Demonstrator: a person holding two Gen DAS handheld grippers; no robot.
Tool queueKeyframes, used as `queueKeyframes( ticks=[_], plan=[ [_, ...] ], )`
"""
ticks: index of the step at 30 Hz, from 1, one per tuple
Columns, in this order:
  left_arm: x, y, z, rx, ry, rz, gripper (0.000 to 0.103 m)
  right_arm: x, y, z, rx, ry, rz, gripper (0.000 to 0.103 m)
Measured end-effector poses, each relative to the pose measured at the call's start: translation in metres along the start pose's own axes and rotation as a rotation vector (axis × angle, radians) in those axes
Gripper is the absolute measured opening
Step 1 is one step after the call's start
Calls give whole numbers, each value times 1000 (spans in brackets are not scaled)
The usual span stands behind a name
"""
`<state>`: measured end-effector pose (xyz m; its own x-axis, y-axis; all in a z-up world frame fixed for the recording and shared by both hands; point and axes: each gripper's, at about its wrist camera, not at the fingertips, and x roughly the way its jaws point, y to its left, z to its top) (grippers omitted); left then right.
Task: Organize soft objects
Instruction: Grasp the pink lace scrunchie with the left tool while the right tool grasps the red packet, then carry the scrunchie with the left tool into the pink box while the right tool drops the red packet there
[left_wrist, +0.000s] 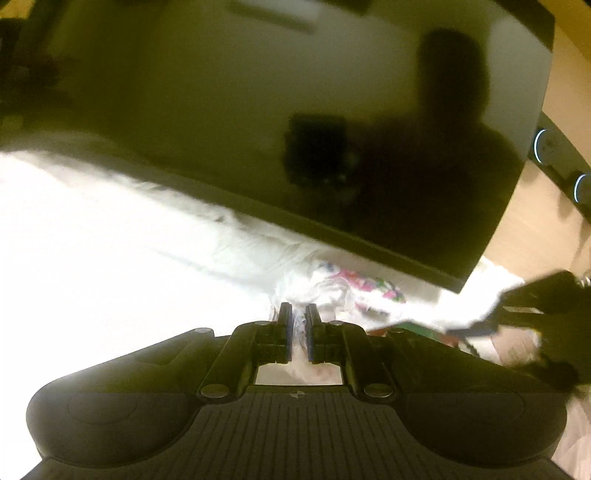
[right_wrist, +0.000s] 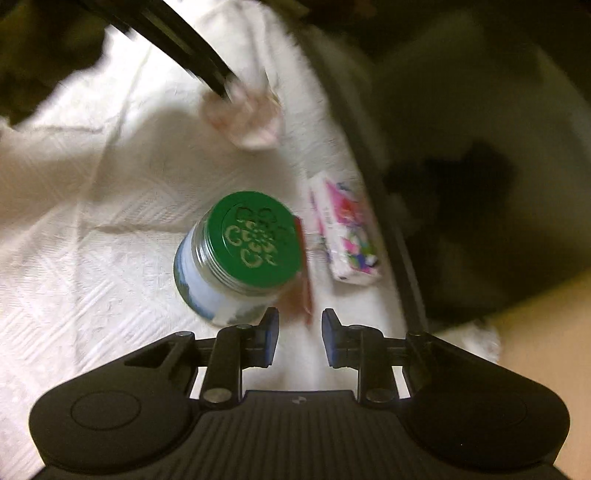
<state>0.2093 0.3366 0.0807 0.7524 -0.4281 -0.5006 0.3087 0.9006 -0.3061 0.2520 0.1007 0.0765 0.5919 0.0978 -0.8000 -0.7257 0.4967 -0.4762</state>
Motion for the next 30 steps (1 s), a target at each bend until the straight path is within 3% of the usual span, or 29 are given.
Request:
queueKeyframes(
  ticks=[1,4,8,17,22,30],
  plan=[
    [-7,3,-3,0,-2,11,9,7,1,1,-13,8,-11,24],
    [-21,10,-12,-30,-10,24,9,23,-2,3,-12,-1,-8,5],
    [-26,10,-14,-32,-10,24,9,17,-22,7,90,-25,-3,4],
    [-33,-30,19,57,-64,-48,9,-83,-70,-7,326,-139,-36,4],
    [-32,-73,45,148,-98,-93,9,-141,-85,-33,424,-186,-74,4],
    [-21,-153,57,259,-106,-213,9,-203,-95,-92,502,-186,-216,4]
  ],
)
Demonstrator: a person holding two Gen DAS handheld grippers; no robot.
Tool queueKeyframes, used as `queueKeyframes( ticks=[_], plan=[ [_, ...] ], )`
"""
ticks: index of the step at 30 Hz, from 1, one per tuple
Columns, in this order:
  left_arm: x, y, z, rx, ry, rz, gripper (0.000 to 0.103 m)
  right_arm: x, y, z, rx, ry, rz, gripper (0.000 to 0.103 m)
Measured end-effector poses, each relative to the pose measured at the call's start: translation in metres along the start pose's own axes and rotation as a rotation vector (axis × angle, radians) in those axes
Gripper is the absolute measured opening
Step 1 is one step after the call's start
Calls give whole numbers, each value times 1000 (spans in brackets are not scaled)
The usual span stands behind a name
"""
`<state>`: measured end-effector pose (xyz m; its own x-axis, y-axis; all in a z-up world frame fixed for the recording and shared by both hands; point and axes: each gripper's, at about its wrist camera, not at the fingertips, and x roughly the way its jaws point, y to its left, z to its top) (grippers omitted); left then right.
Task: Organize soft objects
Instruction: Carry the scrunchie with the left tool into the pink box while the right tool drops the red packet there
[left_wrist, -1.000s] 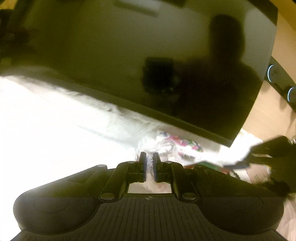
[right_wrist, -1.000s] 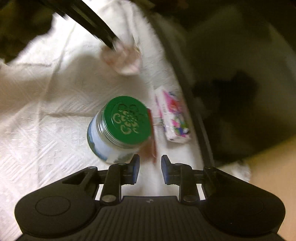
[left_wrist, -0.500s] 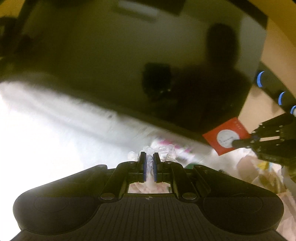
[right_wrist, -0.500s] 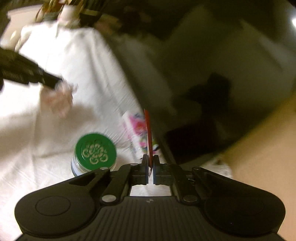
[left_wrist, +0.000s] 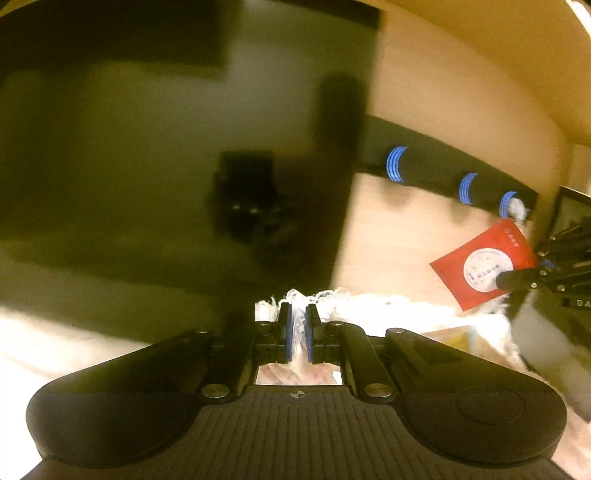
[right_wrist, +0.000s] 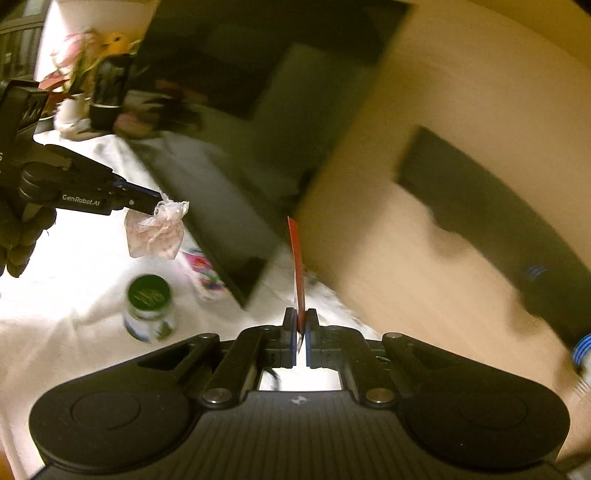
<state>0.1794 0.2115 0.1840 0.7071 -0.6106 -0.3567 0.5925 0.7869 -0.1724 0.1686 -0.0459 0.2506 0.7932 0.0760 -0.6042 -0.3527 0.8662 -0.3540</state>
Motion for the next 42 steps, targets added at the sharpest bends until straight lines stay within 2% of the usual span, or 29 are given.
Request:
queueKeyframes(
  ticks=[10,17,21,23,24,26,27,30,32,35,38,40,42],
  plan=[
    [61,-105,11,58,34,-223,9,-58,-69,-60,156,42,-160,4],
    [104,-171,-9,53,103,-351,9,-72,-112,-100,271,100,-228,4],
    [141,-200,-26,1,118,-404,10,-69,-132,-118,346,134,-233,4],
    [163,-209,-39,-48,135,-382,13,-64,-143,-126,404,150,-215,4],
    [172,-211,-44,-64,175,-352,13,-59,-149,-132,447,160,-202,4],
    [197,-216,-57,-79,302,-282,14,-50,-158,-144,525,183,-177,4],
    [205,-218,-64,-64,333,-263,15,-43,-161,-149,557,194,-164,4],
    [209,-223,-76,29,350,-170,17,-26,-169,-168,660,230,-102,4],
    [215,-224,-80,37,383,-144,17,-17,-170,-176,710,240,-56,4],
    [222,-217,-85,-43,406,-171,17,-10,-169,-181,754,247,-6,4],
    [223,-205,-82,-193,417,-235,18,-8,-168,-177,744,240,-5,4],
    [214,-202,-78,-249,380,-304,18,-12,-166,-171,706,219,-30,4],
    [205,-203,-72,-244,314,-345,18,-21,-168,-164,674,181,-50,4]
  ],
)
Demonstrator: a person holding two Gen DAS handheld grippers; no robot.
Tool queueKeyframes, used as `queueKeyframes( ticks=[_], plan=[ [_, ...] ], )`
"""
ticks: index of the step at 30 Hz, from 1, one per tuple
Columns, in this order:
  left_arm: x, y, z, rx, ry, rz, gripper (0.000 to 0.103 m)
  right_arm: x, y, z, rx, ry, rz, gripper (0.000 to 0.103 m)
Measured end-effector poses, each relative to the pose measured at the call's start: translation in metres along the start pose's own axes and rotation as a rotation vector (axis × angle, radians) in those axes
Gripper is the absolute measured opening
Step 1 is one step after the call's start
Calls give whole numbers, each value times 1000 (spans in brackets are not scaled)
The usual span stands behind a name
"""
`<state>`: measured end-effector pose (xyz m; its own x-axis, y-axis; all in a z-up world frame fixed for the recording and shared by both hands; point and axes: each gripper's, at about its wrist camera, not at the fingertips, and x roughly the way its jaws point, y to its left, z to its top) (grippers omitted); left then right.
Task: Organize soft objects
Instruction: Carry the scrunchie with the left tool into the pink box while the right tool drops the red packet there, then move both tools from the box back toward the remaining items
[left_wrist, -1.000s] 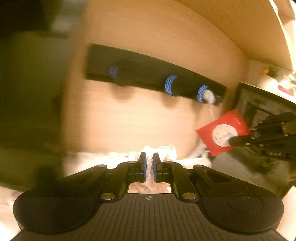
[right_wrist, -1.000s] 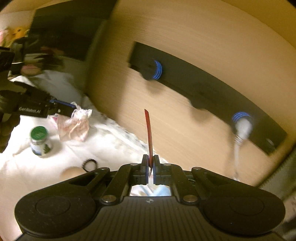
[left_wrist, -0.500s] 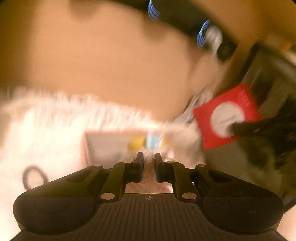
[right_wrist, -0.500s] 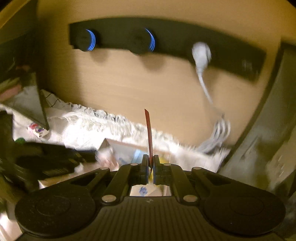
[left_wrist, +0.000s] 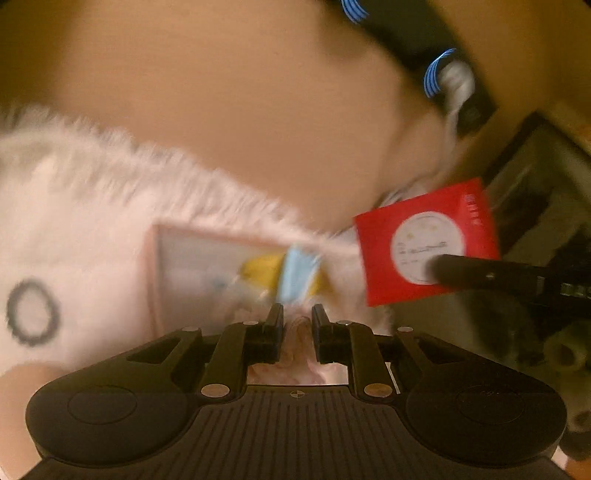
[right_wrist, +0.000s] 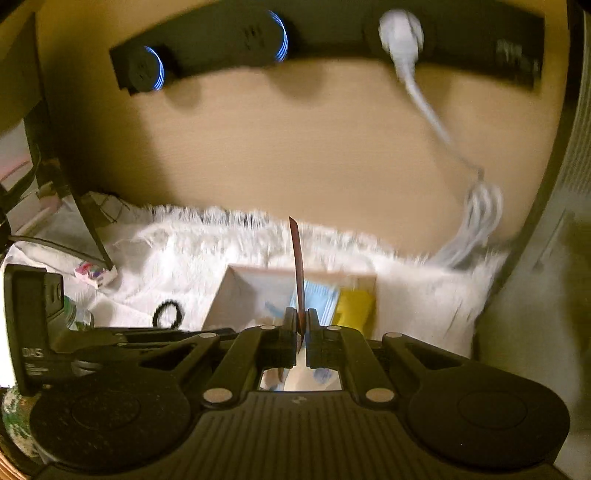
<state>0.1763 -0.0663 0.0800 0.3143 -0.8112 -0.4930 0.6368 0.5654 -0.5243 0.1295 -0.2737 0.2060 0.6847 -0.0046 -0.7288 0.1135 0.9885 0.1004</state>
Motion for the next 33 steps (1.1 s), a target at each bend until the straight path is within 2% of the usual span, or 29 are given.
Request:
queueKeyframes(
  ticks=[3,7,8,10,11,14,16,18,22,26,29,33],
  plan=[
    [-9,-9,11,26,-69,-30,18,-12,2,8,-16,-55,-1,4],
    [-5,-10,22,-41,-71,-93,19,-27,2,15,-18,-122,-5,4],
    [0,-12,23,-37,-49,-69,19,-30,1,15,-18,-137,-11,4],
    [19,-14,20,-3,56,48,19,-34,0,12,-12,-154,-30,4],
    [26,-12,17,-4,92,78,19,-34,-1,10,-6,-155,-30,4],
    [31,7,13,-131,87,67,19,-33,-7,3,22,-136,2,4],
    [32,19,13,-220,96,37,19,-32,-11,-3,43,-123,44,4],
    [33,24,15,-246,113,22,19,-27,-14,-10,76,-103,109,4],
    [26,22,20,-234,97,8,19,2,-14,-27,137,-13,241,4],
    [8,18,23,-194,79,45,20,51,-20,-39,271,77,315,4],
    [-7,17,20,-165,82,45,20,90,-26,-45,343,149,300,5],
    [-38,13,9,-134,43,74,20,121,-25,-53,335,214,273,7]
  ],
)
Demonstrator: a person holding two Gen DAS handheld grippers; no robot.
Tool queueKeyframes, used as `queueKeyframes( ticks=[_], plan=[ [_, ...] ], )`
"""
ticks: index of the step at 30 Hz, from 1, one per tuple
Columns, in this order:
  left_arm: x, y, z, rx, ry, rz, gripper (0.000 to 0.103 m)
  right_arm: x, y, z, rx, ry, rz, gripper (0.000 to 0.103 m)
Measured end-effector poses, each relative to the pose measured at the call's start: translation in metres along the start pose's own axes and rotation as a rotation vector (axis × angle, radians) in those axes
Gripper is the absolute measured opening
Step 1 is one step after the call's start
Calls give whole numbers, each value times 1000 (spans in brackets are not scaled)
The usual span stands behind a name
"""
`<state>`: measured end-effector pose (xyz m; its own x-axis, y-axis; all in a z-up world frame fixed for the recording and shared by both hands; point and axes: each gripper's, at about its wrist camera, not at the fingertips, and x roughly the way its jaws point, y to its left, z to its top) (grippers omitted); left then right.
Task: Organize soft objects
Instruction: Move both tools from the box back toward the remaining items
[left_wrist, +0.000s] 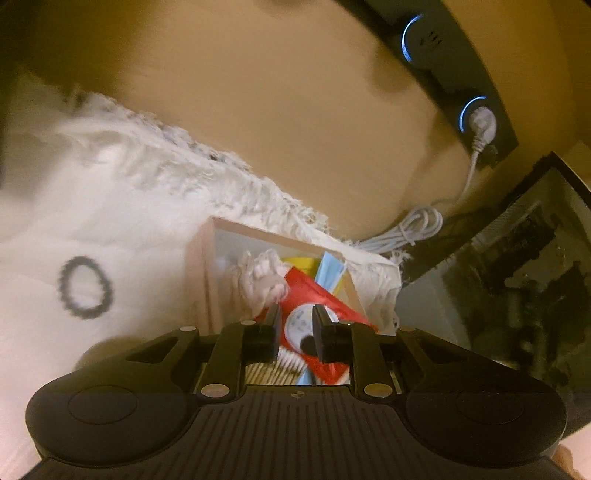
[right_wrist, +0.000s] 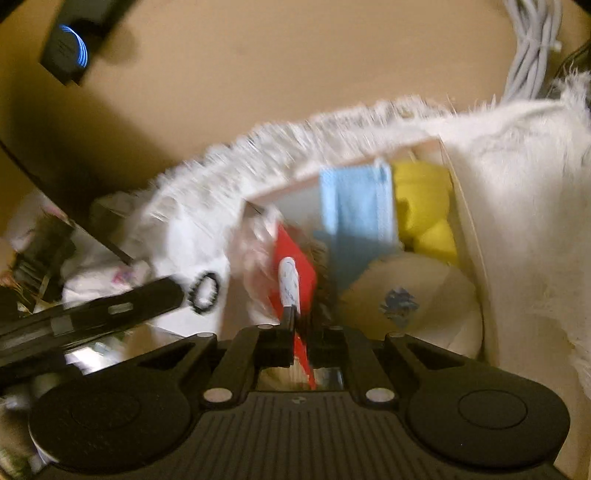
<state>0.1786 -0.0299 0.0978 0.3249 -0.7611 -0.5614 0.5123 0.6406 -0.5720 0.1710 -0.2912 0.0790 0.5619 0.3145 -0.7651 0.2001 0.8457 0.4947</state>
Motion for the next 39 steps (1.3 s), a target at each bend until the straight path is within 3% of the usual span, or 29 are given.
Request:
queueKeyframes(
  ticks=[4,8,10,11,12,15,18,21,23,24,26,32,33,37,39],
  plan=[
    [-35,-1,-20,48,-43,39,20,2,-9,2,-3,-22,29,7],
    [-67,-2,-45,138,-74,112,20,-16,7,-2,-128,-74,-35,13],
    [-79,2,-58,177,-86,162,20,-30,15,-5,-177,-125,-71,26],
    [-85,6,-64,193,-87,184,20,-36,17,-5,-195,-157,-104,42],
    [-90,10,-69,203,-85,206,20,-42,20,-6,-217,-197,-144,49],
    [-101,25,-80,189,-75,256,20,-57,30,-11,-299,-288,-252,48],
    [-115,41,-84,143,-89,302,20,-59,47,-19,-420,-336,-284,37],
    [-131,54,-82,106,-123,340,20,-40,58,-19,-437,-265,-246,37],
    [-142,61,-77,98,-147,364,20,-18,58,-18,-413,-201,-270,37],
    [-147,65,-74,92,-158,378,20,-5,56,-17,-396,-169,-293,32],
    [-154,73,-69,81,-172,400,20,9,50,-17,-383,-156,-291,31],
    [-168,92,-57,50,-207,433,20,7,57,-16,-407,-149,-340,32],
    [-170,94,-55,50,-213,433,20,4,56,-16,-404,-153,-344,38],
    [-175,100,-42,60,-257,441,20,-19,57,-21,-397,-197,-370,43],
    [-178,106,-33,59,-267,459,20,-29,62,-23,-414,-235,-389,51]
  ],
)
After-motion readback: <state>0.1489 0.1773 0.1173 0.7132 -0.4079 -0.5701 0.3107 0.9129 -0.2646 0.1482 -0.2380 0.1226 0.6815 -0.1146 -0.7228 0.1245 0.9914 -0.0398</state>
